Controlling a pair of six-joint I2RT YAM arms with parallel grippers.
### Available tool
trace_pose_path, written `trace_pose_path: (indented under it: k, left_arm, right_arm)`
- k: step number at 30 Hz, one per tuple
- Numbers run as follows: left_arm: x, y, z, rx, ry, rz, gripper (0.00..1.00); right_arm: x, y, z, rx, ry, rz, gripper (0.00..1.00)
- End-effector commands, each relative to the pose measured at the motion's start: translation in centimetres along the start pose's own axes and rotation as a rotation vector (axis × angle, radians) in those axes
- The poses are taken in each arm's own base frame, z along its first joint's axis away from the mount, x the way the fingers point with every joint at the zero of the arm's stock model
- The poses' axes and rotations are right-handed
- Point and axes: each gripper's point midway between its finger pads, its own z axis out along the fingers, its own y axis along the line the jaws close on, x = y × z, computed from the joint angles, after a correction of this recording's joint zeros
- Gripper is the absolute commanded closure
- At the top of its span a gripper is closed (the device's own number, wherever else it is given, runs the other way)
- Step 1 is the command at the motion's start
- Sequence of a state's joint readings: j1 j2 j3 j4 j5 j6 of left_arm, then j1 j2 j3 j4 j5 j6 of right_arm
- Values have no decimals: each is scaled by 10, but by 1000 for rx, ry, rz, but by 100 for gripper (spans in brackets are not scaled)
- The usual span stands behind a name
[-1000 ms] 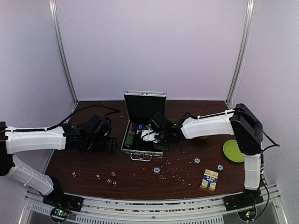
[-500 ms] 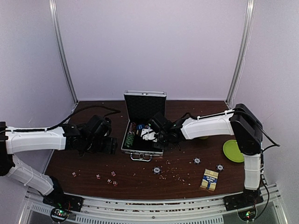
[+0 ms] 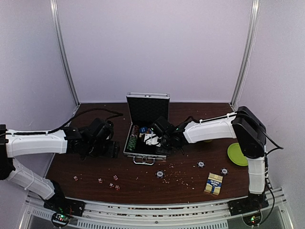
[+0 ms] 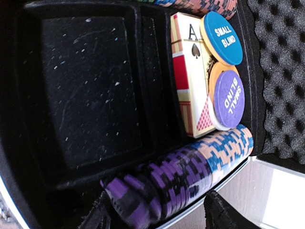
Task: Pack up texas hold em set
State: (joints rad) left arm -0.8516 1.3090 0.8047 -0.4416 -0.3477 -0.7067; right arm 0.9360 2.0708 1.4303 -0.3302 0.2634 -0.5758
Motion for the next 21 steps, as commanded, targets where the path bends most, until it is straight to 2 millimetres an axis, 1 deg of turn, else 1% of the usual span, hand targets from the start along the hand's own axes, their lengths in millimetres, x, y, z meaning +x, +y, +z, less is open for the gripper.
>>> trace_pose_path:
  k: [1, 3, 6, 9, 12, 15, 17, 21]
  left_arm:
    - [-4, -1, 0, 17, -21, -26, 26]
    - [-3, -1, 1, 19, -22, -28, 26]
    - [-3, -2, 2, 22, -21, -28, 26]
    - [-2, -3, 2, 25, -17, -28, 26]
    - [0, -4, 2, 34, -4, -23, 26]
    - [7, -4, -1, 41, 37, -2, 27]
    - [17, -4, -6, 52, 89, 18, 30]
    - [45, -11, -13, 113, 244, 70, 39]
  right_arm:
    - [4, -14, 10, 61, 49, 34, 33]
    - [5, -21, 10, 84, 56, 51, 33]
    - [3, -24, 8, 80, 48, 64, 34]
    - [3, -22, 5, 57, 42, 68, 34]
    - [1, -12, -2, -12, 25, 54, 34]
    - [0, -2, -19, -97, -3, 49, 34]
    - [-3, 0, -37, -148, -26, 56, 33]
    - [-1, 2, -71, -220, -53, 73, 33]
